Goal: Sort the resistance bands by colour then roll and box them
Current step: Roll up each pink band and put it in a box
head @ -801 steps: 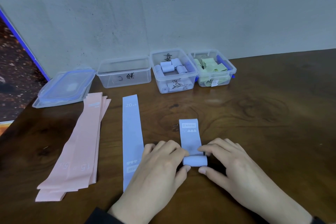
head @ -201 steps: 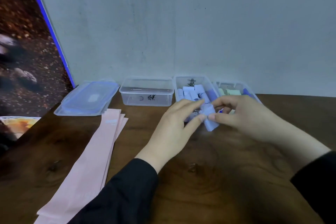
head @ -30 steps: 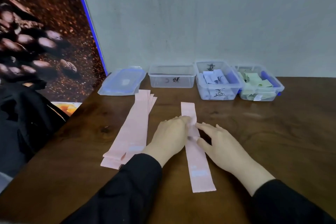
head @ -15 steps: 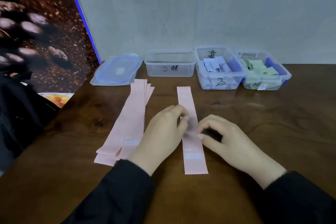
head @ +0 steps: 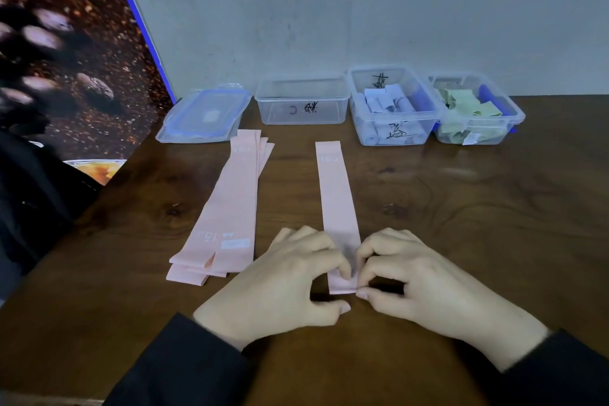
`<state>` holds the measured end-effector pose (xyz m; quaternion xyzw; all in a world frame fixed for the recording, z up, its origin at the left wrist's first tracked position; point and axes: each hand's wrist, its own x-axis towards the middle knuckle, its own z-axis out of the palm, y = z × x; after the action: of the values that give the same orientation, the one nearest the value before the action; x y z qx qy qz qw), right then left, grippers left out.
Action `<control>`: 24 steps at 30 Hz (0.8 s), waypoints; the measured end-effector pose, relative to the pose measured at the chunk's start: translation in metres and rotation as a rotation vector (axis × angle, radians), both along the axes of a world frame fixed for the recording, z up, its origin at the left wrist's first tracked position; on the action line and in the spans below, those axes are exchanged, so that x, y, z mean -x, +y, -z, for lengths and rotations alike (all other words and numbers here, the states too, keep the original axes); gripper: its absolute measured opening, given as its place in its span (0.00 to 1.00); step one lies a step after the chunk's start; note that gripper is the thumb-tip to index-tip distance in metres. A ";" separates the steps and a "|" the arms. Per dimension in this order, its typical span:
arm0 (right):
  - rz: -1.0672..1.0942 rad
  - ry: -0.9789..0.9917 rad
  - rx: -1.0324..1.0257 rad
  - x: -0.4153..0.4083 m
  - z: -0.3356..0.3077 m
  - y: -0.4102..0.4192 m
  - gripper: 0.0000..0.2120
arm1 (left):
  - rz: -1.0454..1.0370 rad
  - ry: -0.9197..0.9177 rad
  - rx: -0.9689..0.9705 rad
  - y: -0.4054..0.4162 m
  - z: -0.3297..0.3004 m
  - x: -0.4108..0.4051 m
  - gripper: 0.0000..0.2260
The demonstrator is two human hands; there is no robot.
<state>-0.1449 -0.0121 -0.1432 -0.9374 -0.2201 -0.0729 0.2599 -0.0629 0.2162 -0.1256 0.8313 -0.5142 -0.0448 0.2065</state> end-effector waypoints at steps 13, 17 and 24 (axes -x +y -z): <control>0.020 0.008 0.016 -0.002 0.002 0.002 0.03 | -0.097 0.017 0.004 -0.004 0.004 -0.002 0.02; 0.020 0.013 0.009 -0.003 0.003 0.001 0.06 | -0.080 -0.017 -0.007 -0.002 0.006 -0.002 0.04; 0.067 -0.036 -0.013 -0.003 0.004 0.003 0.08 | -0.111 -0.041 0.027 -0.004 0.006 -0.003 0.06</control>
<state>-0.1418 -0.0087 -0.1475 -0.9411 -0.1930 -0.0998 0.2592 -0.0604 0.2127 -0.1316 0.8563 -0.4721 -0.0095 0.2094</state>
